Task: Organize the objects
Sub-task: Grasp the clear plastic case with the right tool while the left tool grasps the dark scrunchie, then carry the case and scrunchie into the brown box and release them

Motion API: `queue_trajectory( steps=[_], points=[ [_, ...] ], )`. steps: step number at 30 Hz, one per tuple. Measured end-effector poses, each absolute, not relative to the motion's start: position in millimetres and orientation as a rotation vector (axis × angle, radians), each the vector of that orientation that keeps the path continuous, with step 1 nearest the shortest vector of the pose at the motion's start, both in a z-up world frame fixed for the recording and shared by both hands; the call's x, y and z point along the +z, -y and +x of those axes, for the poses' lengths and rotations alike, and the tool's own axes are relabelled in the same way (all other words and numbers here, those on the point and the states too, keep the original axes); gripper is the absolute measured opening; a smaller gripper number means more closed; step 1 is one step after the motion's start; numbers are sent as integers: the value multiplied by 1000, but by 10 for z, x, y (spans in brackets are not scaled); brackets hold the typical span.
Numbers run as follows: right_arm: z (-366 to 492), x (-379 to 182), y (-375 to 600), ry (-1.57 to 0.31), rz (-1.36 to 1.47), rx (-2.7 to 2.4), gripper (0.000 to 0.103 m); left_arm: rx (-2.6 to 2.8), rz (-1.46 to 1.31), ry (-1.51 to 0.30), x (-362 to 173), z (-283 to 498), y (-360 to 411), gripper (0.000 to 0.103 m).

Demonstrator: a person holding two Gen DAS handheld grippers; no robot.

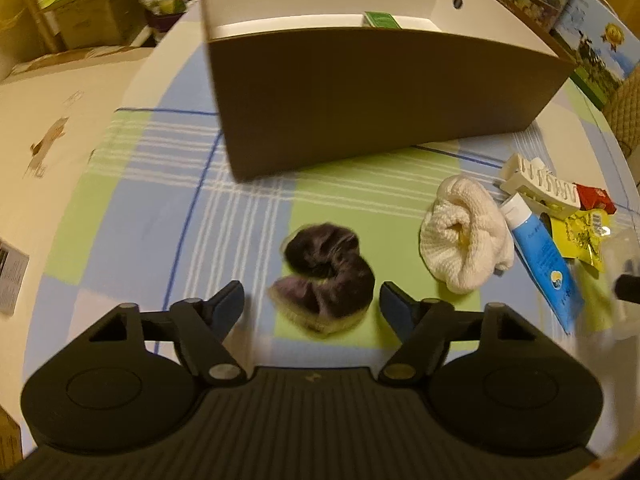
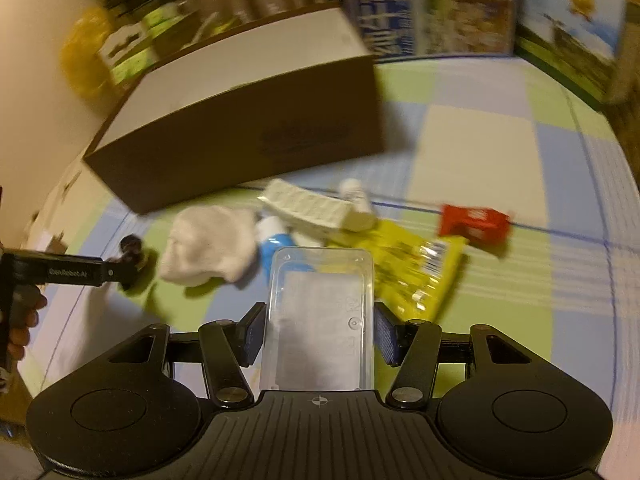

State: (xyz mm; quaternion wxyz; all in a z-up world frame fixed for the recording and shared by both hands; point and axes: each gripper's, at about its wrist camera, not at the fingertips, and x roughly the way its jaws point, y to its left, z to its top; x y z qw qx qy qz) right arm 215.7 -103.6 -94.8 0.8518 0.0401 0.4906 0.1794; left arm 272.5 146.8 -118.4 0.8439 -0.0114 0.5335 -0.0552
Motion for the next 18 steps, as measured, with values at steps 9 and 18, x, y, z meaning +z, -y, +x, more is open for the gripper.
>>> queue_trajectory(
  steps=[9, 18],
  points=[
    [2088, -911, 1298, -1028, 134, 300, 53, -147, 48, -1115, -1329, 2892, -1329, 49],
    [2125, -878, 1275, -1012, 139, 314, 53, -174, 54, -1087, -1268, 2798, -1326, 28]
  ],
)
